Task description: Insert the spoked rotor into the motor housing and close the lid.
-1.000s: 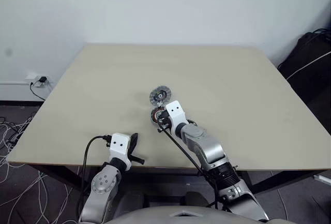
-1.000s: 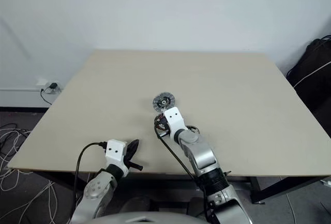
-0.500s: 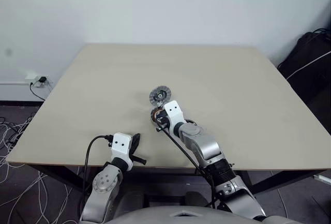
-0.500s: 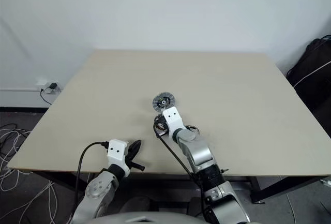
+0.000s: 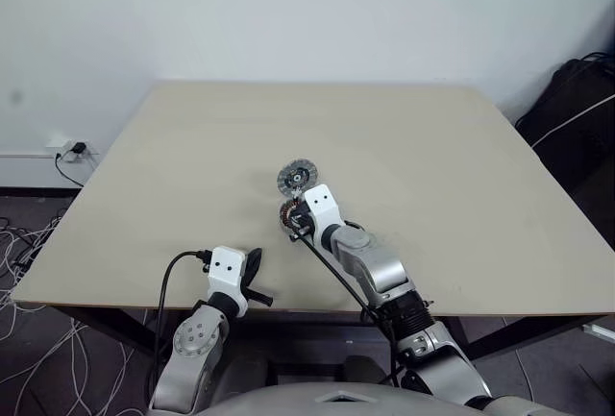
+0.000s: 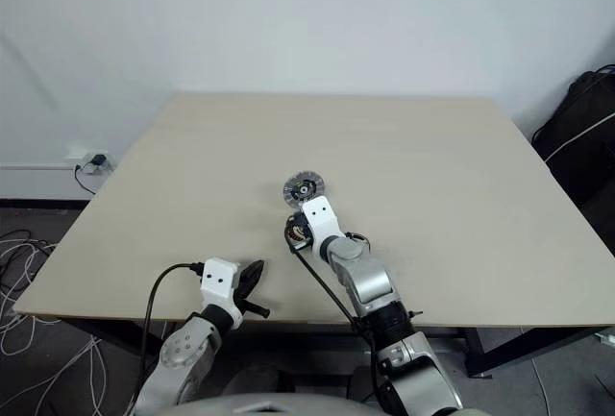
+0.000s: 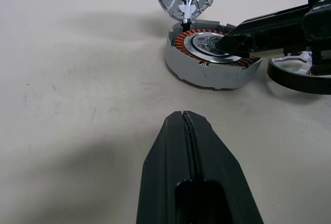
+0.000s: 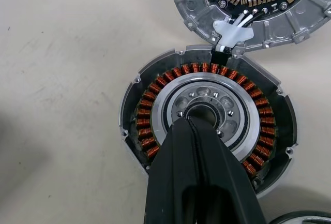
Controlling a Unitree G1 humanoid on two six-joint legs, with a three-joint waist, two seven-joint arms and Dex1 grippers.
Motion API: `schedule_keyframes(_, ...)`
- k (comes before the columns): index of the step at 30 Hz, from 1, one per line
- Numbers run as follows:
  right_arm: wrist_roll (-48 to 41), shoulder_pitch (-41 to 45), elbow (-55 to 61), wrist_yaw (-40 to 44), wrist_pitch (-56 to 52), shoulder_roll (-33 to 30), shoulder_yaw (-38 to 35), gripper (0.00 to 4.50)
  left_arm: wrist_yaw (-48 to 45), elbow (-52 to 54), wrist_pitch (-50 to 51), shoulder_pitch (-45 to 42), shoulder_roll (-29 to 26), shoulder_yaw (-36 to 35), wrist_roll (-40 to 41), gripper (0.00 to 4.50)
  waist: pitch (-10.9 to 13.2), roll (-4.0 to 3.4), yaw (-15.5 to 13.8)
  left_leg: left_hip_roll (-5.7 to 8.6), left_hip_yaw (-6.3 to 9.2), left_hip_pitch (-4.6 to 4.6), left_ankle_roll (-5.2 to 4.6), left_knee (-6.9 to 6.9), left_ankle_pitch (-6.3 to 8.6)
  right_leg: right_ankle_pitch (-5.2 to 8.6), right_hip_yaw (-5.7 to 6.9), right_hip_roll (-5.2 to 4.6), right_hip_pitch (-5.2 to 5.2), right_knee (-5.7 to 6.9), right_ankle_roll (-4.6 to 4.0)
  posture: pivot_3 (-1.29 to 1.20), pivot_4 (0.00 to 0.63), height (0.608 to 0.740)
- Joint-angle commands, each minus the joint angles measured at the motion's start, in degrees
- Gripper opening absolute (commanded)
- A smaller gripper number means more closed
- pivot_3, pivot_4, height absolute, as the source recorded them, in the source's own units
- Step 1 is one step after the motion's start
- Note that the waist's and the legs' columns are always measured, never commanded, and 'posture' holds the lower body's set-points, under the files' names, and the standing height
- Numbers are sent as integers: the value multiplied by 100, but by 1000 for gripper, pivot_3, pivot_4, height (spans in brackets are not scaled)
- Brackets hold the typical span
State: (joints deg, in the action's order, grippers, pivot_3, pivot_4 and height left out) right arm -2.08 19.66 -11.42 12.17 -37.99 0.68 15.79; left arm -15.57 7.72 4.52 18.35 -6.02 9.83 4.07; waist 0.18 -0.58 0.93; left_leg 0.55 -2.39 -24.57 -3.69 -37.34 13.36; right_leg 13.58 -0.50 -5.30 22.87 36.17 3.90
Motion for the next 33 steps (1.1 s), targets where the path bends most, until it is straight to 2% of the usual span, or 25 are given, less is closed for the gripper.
schedule_keyframes(1, 31, 219, -32, -39, 166, 85, -104, 0, -7, 326, -43, -99, 2, 34, 9, 28, 0, -1, 7, 0, 0, 0, 0, 0, 0, 0, 0, 0, 0, 0, 0, 0, 0, 740)
schedule_keyframes(33, 89, 655, -821, -68, 682, 299, -367, 0, 61, 319, -45, -72, 18, 70, -18, 28, 5, -8, 60, 0, -1, 1, 4, 9, -2, 0, -2, 2, 6, 3, -1, 0, 0, 740)
